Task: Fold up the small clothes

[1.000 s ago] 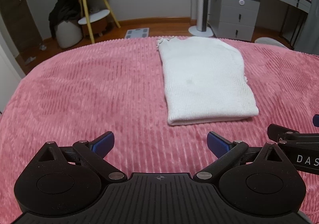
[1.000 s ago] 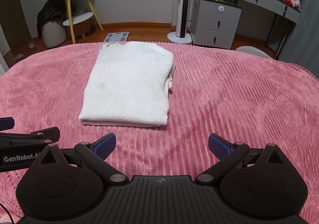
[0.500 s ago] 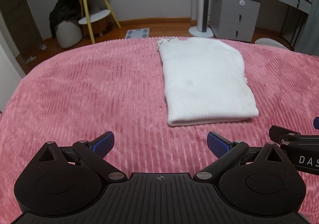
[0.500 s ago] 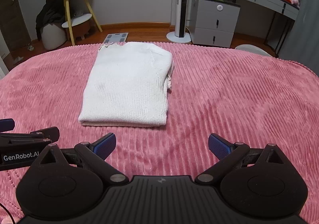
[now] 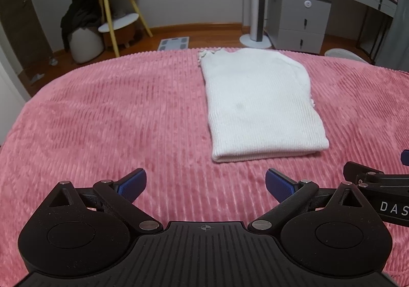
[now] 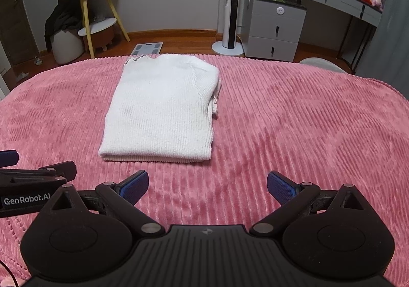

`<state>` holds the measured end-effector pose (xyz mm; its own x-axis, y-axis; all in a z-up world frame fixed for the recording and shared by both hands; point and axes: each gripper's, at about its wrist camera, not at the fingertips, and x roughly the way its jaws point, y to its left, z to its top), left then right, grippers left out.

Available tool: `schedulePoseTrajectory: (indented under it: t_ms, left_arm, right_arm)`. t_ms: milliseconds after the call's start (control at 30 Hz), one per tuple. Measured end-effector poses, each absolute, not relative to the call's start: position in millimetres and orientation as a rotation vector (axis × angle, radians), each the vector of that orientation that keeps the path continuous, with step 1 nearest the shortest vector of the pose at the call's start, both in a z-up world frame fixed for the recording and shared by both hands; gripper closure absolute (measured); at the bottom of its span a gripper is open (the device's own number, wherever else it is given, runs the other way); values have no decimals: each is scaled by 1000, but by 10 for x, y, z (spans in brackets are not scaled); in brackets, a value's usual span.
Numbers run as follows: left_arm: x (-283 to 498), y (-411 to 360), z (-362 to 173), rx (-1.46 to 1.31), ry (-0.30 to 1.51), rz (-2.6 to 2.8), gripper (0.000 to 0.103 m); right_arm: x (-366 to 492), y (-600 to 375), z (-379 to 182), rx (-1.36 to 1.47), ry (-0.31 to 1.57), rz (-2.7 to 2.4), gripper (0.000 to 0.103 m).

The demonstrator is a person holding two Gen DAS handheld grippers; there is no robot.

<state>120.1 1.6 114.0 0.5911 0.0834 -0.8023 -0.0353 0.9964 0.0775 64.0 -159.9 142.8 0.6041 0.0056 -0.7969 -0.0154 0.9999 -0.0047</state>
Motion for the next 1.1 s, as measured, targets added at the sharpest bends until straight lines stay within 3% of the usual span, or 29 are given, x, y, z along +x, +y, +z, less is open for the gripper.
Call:
schedulePoseTrajectory:
  t_ms: [1100]
  left_arm:
    - [1218, -55, 1184, 67, 898, 44, 1]
  right_arm:
    - [619, -1628, 1404, 4, 920, -2, 4]
